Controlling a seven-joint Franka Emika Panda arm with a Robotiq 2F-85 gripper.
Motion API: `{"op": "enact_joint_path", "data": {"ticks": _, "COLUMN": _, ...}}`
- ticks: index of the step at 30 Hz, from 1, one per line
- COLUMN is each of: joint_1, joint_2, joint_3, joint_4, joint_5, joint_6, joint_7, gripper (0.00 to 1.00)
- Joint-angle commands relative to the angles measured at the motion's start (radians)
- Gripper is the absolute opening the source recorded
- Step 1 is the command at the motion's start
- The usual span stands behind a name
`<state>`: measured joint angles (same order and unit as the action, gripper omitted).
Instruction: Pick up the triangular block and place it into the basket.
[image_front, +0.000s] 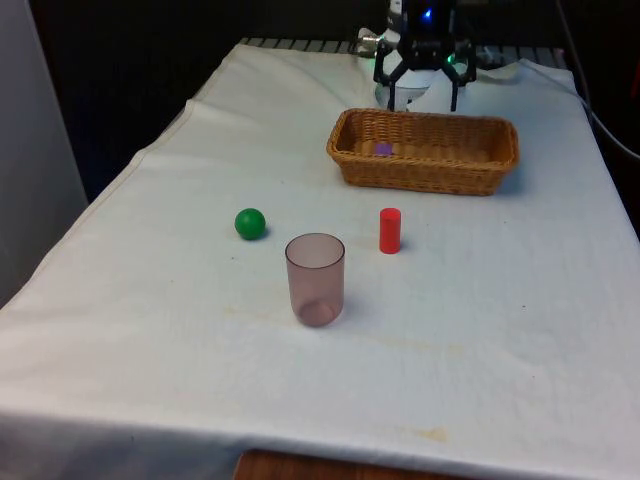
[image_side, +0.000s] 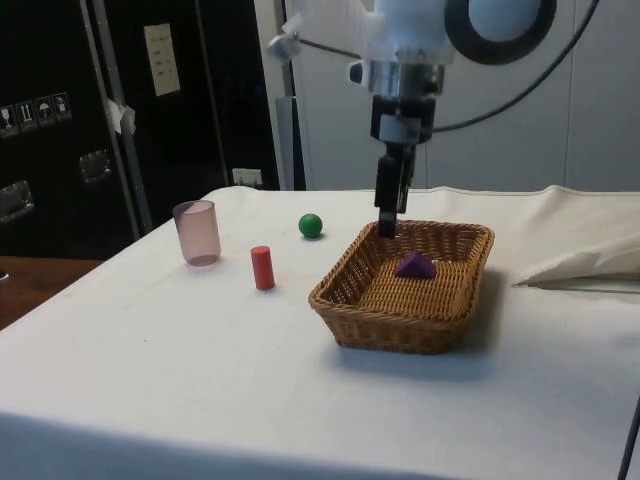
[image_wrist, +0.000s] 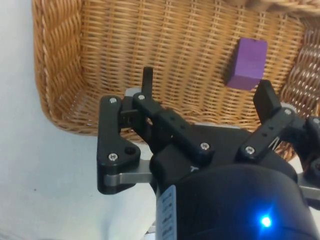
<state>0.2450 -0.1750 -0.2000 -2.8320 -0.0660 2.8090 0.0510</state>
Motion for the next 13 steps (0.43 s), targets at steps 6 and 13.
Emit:
{"op": "enact_joint_path", "data": {"ticks": 6, "joint_1": -0.009, "joint_2": -0.011, "joint_3": 0.001, "joint_4": 0.059, "joint_5": -0.013, "joint_6": -0.07, "joint_7": 0.009, "gripper": 1.0}}
{"op": "enact_joint_path", "data": {"ticks": 13, "joint_1": -0.007, "joint_2": -0.014, "joint_3": -0.005, "joint_4": 0.128, "joint_5": -0.005, "joint_6": -0.139, "joint_7": -0.001, "gripper": 1.0}}
